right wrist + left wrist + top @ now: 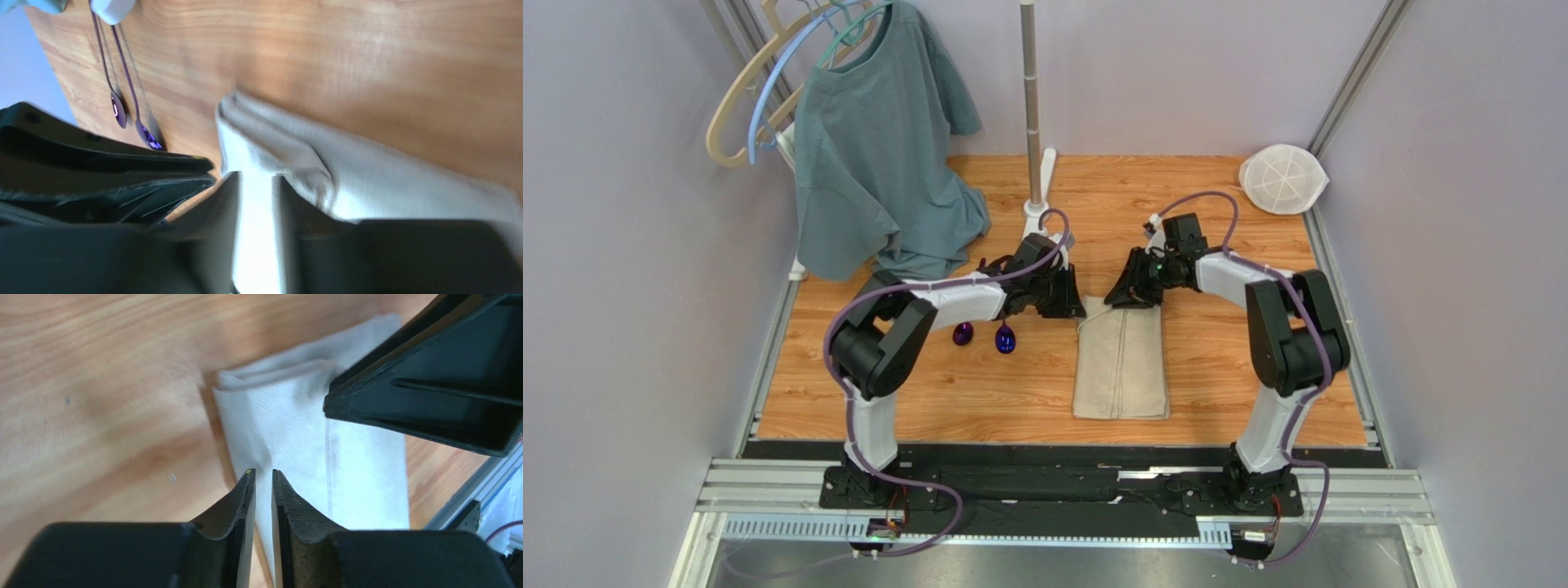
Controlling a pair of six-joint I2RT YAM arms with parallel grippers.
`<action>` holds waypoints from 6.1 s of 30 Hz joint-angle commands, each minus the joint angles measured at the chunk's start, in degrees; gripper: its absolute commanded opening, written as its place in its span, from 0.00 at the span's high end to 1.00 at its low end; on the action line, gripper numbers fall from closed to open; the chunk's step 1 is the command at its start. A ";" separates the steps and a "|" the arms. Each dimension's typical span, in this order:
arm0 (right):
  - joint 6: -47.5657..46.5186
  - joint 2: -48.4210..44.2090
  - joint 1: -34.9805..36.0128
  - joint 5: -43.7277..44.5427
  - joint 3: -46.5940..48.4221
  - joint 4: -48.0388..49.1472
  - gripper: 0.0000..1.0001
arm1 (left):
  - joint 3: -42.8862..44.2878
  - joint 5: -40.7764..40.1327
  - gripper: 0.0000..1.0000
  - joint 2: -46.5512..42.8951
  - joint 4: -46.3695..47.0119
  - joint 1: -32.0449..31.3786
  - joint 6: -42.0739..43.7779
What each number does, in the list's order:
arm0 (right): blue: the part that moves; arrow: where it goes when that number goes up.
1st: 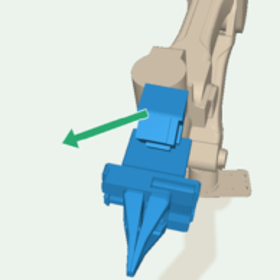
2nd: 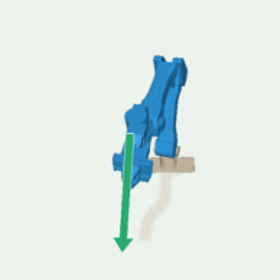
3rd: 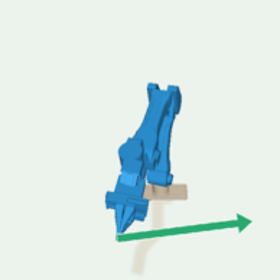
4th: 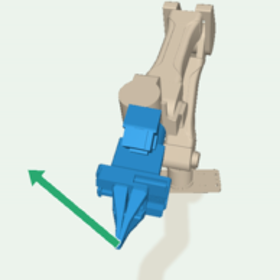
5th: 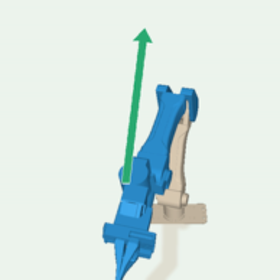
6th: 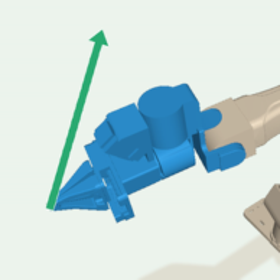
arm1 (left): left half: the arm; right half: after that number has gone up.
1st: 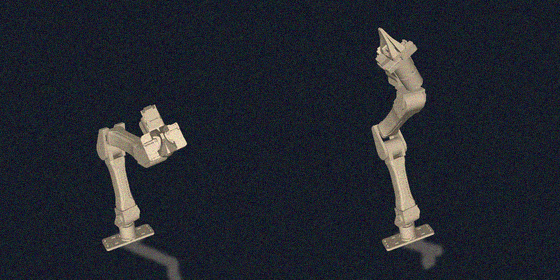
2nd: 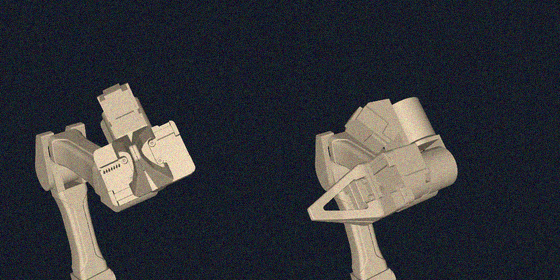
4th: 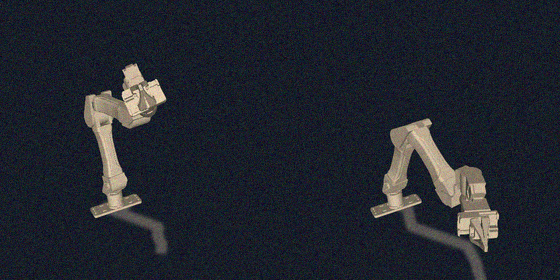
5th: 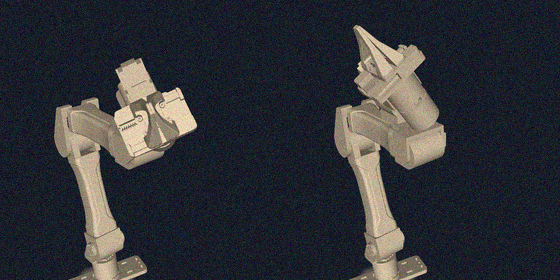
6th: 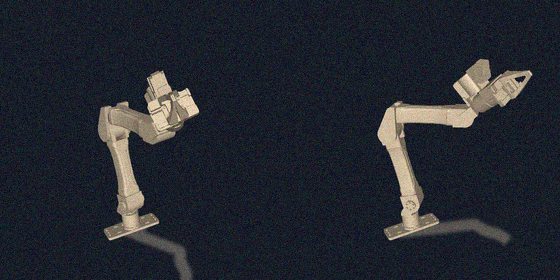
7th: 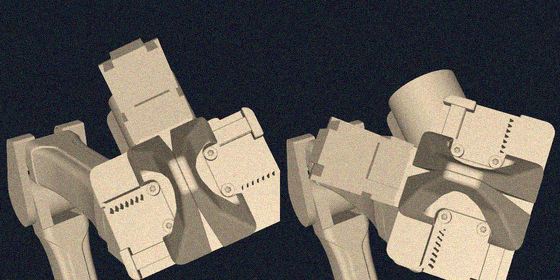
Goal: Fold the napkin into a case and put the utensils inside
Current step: Smooth out the 2/3-rectangle-folded napkin at the center of the board, then fold the 2/3-rectangle-folded napkin at the center of the board.
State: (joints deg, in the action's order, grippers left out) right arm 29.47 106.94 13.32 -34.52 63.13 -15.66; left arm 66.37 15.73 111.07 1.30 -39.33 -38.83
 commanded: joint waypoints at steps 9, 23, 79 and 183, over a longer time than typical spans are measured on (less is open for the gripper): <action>1.19 -29.74 -6.80 24.23 -15.58 -20.54 0.32 | 11.29 -17.19 0.57 -8.26 -15.61 -19.09 3.59; 8.06 -42.24 -23.95 42.70 -11.99 -30.92 0.05 | 42.95 -43.58 0.25 15.92 -42.42 -34.14 -8.00; 2.07 -28.10 -20.27 -4.15 -23.57 -2.37 0.19 | 20.39 -28.92 1.00 3.81 -21.09 -32.74 -7.49; 9.81 -3.58 19.02 40.85 12.19 -28.46 0.65 | -32.79 -2.89 1.00 7.41 74.11 -23.25 -13.73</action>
State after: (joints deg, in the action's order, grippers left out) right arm 39.00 101.80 31.86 9.21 74.02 -48.47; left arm 34.59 11.70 118.69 72.10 -62.48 -53.63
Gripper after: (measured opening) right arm 0.360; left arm 0.010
